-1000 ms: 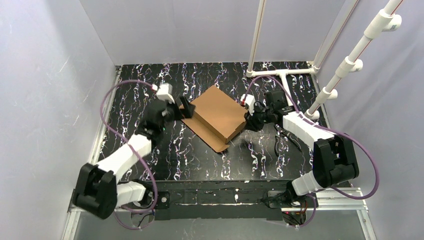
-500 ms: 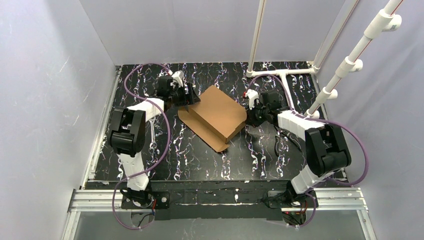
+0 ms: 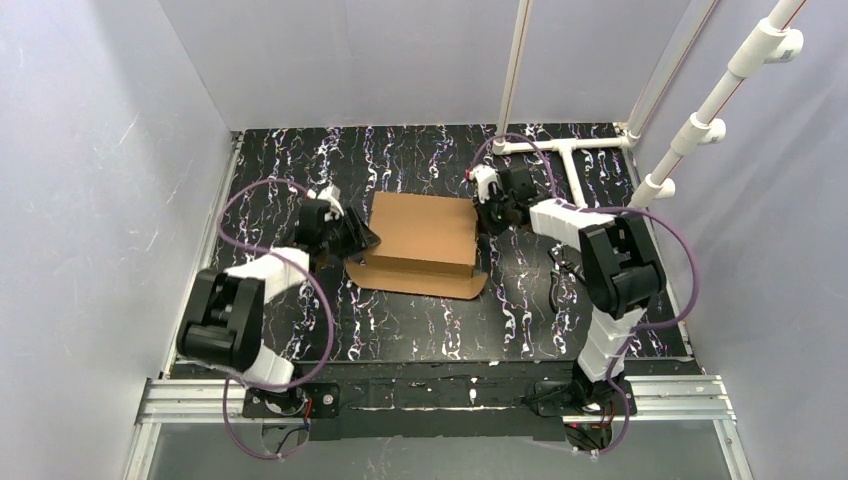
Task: Fold the paper box
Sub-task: Close the paper box at the center of the board.
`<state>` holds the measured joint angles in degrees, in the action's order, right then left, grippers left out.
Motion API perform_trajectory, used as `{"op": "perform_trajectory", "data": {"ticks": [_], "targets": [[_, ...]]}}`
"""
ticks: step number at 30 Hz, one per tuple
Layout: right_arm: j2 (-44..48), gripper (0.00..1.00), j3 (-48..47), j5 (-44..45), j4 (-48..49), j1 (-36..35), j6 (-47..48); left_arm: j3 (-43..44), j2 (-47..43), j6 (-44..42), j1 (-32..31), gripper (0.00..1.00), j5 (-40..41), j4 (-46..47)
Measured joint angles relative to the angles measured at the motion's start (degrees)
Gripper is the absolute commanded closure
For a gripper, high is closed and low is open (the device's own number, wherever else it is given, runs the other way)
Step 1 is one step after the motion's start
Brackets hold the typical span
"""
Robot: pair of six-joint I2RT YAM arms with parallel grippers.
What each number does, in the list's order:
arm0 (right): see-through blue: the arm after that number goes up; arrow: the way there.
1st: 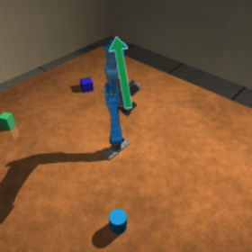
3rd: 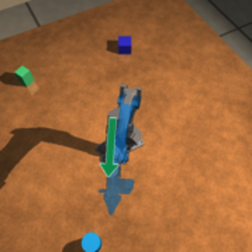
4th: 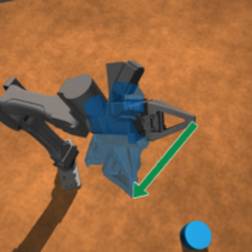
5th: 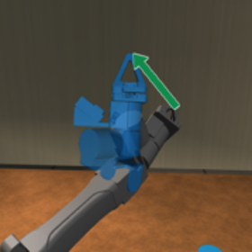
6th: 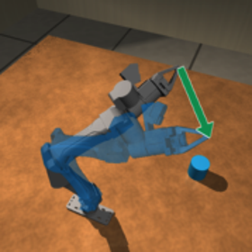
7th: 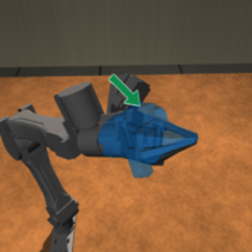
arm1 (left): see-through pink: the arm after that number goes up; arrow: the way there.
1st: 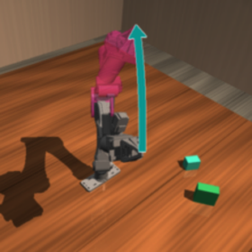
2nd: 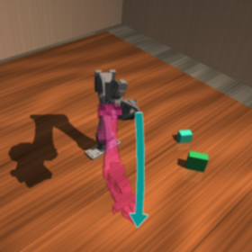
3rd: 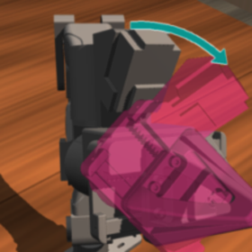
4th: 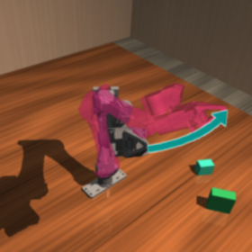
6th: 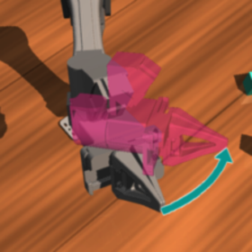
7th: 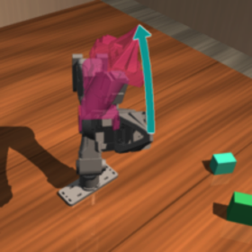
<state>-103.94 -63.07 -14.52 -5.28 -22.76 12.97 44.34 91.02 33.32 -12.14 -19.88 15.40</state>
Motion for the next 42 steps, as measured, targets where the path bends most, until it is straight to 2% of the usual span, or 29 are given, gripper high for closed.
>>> {"op": "perform_trajectory", "data": {"ticks": [3, 5, 7, 10, 13, 15, 16, 17, 18, 21, 24, 28, 31, 36, 42], "targets": [[-3.9, 0.92, -5.4, -0.7, -0.2, -0.2, 0.8, -8.4, -9.1, 5.8, -3.6, 0.51, 5.4, 0.0], [-5.6, 0.87, -8.2, -1.1, 0.1, -0.6, 1.1, -14.6, -16.5, 11.1, -7.4, 0.48, 9.1, -0.5], [-5.6, 0.77, -8.8, -0.6, 0.3, -1.1, 2.0, -16.2, -18.8, 12.4, -9.9, 0.37, 10.1, -0.6], [-2.6, 0.62, -6.6, 0.4, -0.2, -1.5, 4.2, -20.5, -27.3, 14.2, -10.4, 0.21, 15.0, -1.5], [5.6, 0.48, 0.3, 1.7, -0.2, -1.5, 7.2, -21.1, -34.4, 12.8, -9.6, 0.11, 19.0, -3.0], [11.9, 0.35, 5.0, 2.0, -0.1, -1.2, 9.0, -20.3, -36.1, 10.6, -8.9, 0.02, 20.0, -3.5], [14.2, 0.24, 6.5, 1.6, -0.2, -0.7, 9.7, -19.5, -36.2, 8.9, -8.5, 0.02, 20.0, -4.0], [16.1, 0.08, 7.6, 0.5, -0.3, 0.0, 10.7, -18.0, -35.6, 6.3, -8.0, 0.02, 19.4, -4.6], [17.4, 0.02, 8.2, -1.1, -0.4, 1.1, 11.3, -16.3, -34.6, 4.0, -7.6, 0.02, 18.4, -5.4], [18.0, 0.02, 9.0, -8.6, -1.0, 6.5, 14.8, -6.8, -27.8, -3.3, -7.1, 0.02, 14.7, -9.6], [16.2, 0.02, 10.8, -13.5, -0.8, 10.6, 16.3, 9.6, -16.2, -10.8, -7.0, 0.02, 11.1, -15.8], [15.6, 0.02, 18.8, -16.5, 5.2, 10.9, 16.0, 28.2, -2.4, -18.5, -6.6, 0.02, 5.5, -21.7], [15.6, 0.02, 24.4, -17.3, 11.8, 10.4, 14.5, 38.9, 7.3, -22.1, -5.9, 0.02, 0.1, -26.0], [15.6, 0.02, 26.4, -16.6, 20.7, 10.4, 9.8, 45.8, 18.3, -24.4, -5.2, 0.02, -5.3, -30.1], [16.3, 0.02, 26.4, -14.0, 29.4, 10.4, -1.4, 52.5, 28.0, -24.9, -4.5, 0.02, -8.5, -35.5]]}}
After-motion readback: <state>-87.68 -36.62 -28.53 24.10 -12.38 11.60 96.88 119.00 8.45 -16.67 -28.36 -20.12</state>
